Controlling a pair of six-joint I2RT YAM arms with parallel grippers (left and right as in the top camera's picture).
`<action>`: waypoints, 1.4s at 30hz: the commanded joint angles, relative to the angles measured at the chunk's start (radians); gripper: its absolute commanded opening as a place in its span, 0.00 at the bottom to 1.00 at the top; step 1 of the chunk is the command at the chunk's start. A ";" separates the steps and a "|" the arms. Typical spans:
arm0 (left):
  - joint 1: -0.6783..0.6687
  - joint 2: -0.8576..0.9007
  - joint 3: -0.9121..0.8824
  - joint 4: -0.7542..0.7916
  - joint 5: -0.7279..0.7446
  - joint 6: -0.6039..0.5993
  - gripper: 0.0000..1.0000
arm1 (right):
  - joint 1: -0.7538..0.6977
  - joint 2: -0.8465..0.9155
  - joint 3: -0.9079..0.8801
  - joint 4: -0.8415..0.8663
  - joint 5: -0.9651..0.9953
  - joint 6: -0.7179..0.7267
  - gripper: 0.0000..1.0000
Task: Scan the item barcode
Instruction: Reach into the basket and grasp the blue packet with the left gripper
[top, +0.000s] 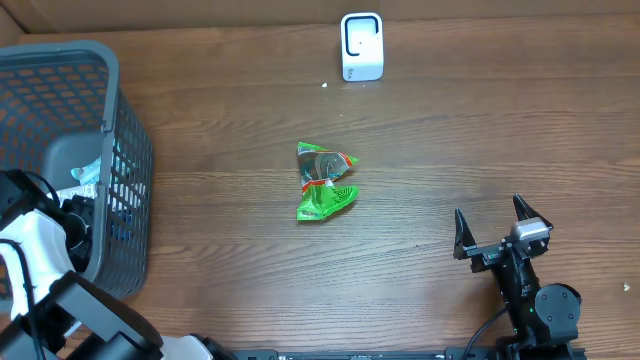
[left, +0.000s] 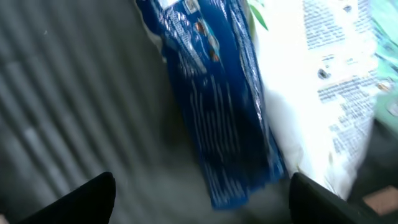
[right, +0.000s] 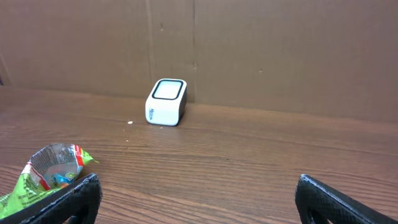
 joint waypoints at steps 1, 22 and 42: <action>0.005 0.043 -0.007 0.033 -0.026 -0.023 0.80 | -0.004 -0.010 -0.011 0.005 -0.005 -0.001 1.00; 0.004 0.254 0.024 0.071 0.032 -0.023 0.08 | -0.004 -0.010 -0.011 0.005 -0.005 -0.001 1.00; -0.024 0.183 0.760 -0.510 0.196 0.145 0.04 | -0.004 -0.010 -0.011 0.005 -0.005 -0.001 1.00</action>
